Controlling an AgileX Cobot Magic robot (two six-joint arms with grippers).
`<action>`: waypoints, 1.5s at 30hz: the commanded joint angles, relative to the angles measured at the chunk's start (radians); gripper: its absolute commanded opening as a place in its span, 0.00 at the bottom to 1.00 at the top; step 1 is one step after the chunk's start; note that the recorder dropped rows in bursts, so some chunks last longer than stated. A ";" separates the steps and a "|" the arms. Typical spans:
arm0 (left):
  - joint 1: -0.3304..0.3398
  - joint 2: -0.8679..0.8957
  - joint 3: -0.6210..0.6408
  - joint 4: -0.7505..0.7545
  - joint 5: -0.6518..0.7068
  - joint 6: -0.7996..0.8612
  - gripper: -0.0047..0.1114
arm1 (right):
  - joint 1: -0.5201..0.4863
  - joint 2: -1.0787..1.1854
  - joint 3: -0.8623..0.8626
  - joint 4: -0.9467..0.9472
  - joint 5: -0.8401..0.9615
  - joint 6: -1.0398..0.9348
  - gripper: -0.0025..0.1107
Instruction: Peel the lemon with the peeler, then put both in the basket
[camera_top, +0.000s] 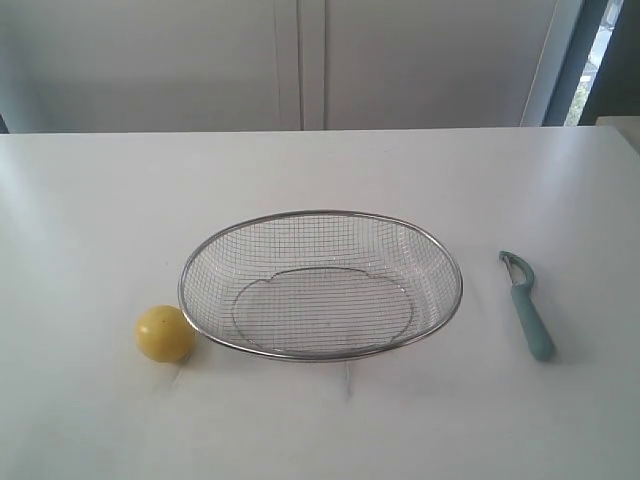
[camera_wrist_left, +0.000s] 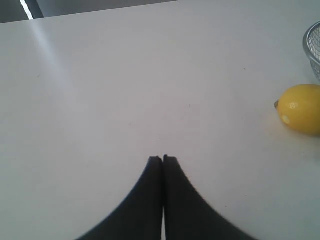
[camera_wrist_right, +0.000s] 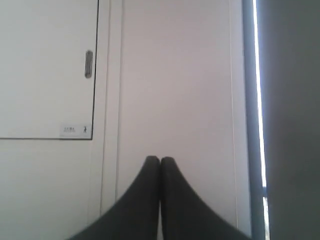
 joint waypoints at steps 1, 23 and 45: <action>-0.006 -0.005 0.004 -0.001 -0.002 -0.006 0.04 | 0.005 -0.004 0.001 0.014 -0.107 -0.008 0.02; -0.006 -0.005 0.004 -0.001 -0.002 -0.006 0.04 | 0.005 0.151 -0.176 0.231 -0.196 -0.244 0.02; -0.006 -0.005 0.004 -0.001 -0.002 -0.006 0.04 | 0.005 0.691 -0.589 0.232 0.606 -0.318 0.02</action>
